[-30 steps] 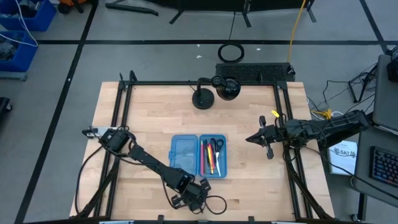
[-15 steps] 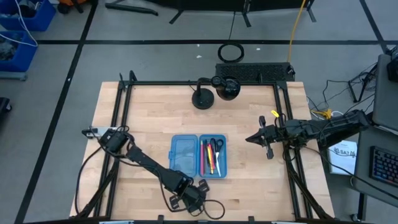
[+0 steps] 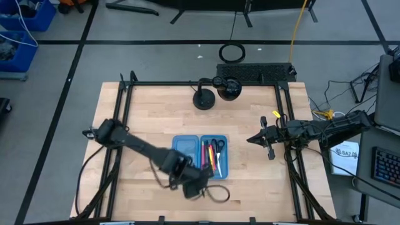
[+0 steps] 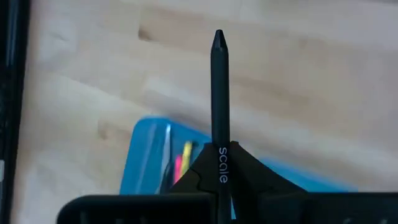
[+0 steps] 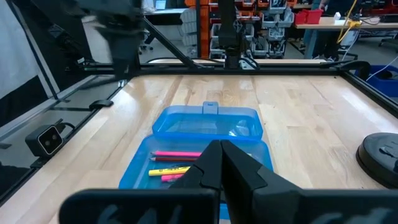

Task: Pick & place school supplies into a supply box
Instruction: Put the black pen into the blue supply box

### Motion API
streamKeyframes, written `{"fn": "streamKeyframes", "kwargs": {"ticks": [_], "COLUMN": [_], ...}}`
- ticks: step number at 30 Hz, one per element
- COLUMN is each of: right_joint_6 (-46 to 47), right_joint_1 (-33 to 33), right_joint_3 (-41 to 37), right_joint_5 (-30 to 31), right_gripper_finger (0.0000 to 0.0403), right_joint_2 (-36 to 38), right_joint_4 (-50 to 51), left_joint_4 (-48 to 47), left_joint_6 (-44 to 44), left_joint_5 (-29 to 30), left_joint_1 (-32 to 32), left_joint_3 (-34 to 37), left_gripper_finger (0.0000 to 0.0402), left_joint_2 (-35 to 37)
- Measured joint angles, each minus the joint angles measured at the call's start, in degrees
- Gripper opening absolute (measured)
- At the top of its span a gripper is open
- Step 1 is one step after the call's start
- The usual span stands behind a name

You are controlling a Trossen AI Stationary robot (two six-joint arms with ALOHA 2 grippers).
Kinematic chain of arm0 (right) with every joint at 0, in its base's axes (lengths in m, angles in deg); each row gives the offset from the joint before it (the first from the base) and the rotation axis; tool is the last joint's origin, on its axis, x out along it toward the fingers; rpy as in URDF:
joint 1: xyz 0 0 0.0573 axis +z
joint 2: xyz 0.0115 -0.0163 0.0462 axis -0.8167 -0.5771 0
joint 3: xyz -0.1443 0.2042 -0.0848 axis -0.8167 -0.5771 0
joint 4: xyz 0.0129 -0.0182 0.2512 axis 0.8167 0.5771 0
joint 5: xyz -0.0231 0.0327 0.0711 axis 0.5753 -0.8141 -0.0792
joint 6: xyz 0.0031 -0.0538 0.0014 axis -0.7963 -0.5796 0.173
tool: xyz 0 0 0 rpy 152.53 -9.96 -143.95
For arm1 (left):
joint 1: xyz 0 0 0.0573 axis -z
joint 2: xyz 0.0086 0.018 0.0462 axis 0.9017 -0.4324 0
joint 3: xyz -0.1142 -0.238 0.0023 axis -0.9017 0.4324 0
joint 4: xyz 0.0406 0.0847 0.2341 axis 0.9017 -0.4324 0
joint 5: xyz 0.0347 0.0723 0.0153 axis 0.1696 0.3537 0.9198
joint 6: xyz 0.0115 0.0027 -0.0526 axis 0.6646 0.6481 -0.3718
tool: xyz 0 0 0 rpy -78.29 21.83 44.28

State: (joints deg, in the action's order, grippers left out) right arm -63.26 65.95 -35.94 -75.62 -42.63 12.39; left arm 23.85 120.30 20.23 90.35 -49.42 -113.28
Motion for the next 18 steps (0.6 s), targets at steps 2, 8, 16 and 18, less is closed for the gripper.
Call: {"fn": "streamKeyframes", "kwargs": {"ticks": [2,8,16,18], "right_joint_6": [0.0,0.4,0.8,0.8], "right_joint_1": [0.0,0.0,0.0,0.0], "right_joint_3": [0.0,0.0,0.0,0.0], "right_joint_5": [0.0,0.0,0.0,0.0], "right_gripper_finger": [0.0,0.0,0.0,0.0], "right_joint_2": [0.0,0.0,-0.1,-0.2], "right_joint_4": [0.0,0.0,0.9,0.9], "left_joint_4": [-2.5,-3.4,-3.2,-3.3], "left_joint_6": [5.0,22.5,26.5,27.3], "left_joint_5": [-0.3,-1.1,-3.6,-4.1], "left_joint_1": [-2.1,-8.2,-13.2,-13.1], "left_joint_3": [-1.1,-1.2,-0.8,-0.8], "left_gripper_finger": [0.0015,0.0001,0.0001,0.0004], "left_joint_2": [-0.2,-0.5,-2.5,-2.8]}}
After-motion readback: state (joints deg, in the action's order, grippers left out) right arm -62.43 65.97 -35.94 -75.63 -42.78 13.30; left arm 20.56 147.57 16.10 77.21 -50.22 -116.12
